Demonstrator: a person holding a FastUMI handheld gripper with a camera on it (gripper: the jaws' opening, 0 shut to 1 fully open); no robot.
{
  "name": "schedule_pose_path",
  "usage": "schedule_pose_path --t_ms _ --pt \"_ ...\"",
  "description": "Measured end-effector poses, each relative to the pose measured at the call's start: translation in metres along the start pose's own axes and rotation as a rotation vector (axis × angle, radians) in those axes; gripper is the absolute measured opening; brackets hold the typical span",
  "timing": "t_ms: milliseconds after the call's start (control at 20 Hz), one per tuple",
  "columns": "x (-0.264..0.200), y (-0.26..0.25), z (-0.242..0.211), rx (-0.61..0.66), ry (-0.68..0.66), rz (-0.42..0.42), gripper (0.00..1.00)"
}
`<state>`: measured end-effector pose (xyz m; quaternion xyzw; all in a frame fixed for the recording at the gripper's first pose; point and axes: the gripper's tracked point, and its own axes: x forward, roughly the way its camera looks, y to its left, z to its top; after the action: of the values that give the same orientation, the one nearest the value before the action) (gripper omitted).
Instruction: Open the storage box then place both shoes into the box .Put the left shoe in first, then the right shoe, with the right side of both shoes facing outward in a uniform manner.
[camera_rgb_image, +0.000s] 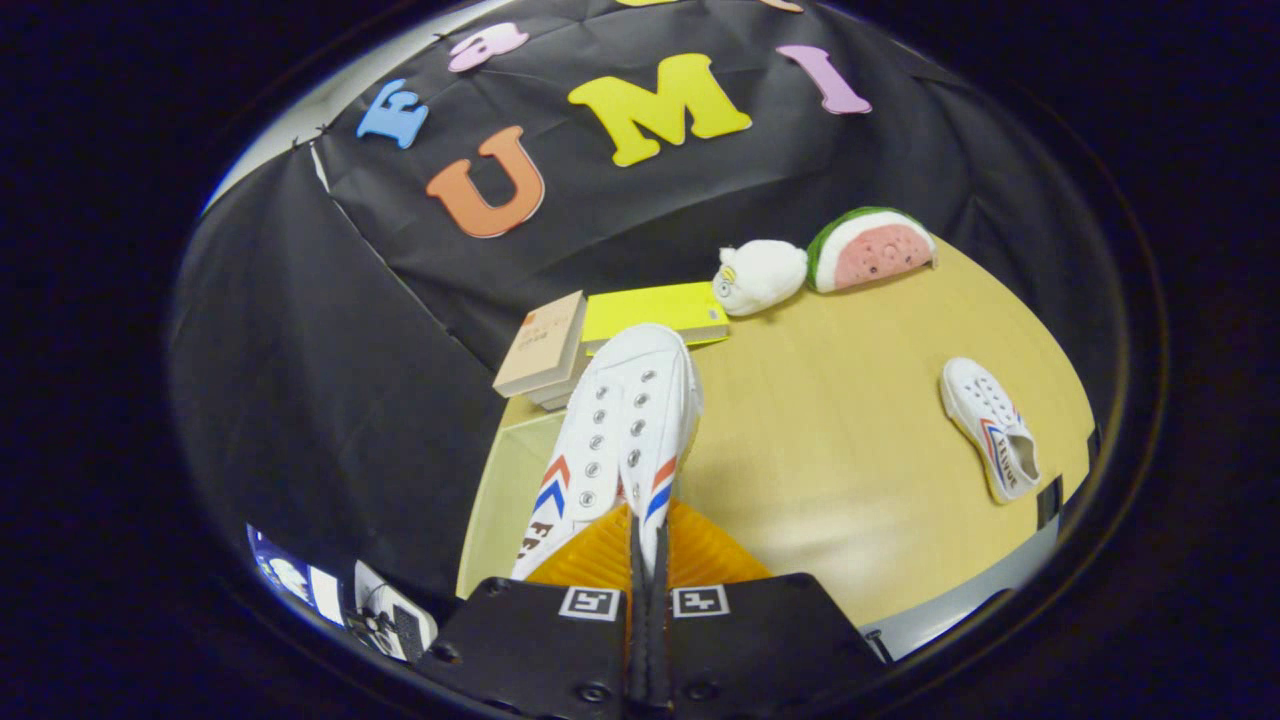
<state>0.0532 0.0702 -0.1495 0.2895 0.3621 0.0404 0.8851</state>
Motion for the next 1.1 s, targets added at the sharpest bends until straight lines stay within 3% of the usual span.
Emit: schedule_pose_path --t_ms 350,850,1050,1100 --pt "0.068 0.088 -0.044 -0.012 0.09 -0.038 0.05" --pt "0.143 0.09 -0.103 0.032 0.301 -0.166 0.05" --pt "0.15 0.09 -0.115 0.02 0.327 -0.151 0.06" --pt "0.153 0.092 -0.119 0.017 0.333 -0.144 0.12"
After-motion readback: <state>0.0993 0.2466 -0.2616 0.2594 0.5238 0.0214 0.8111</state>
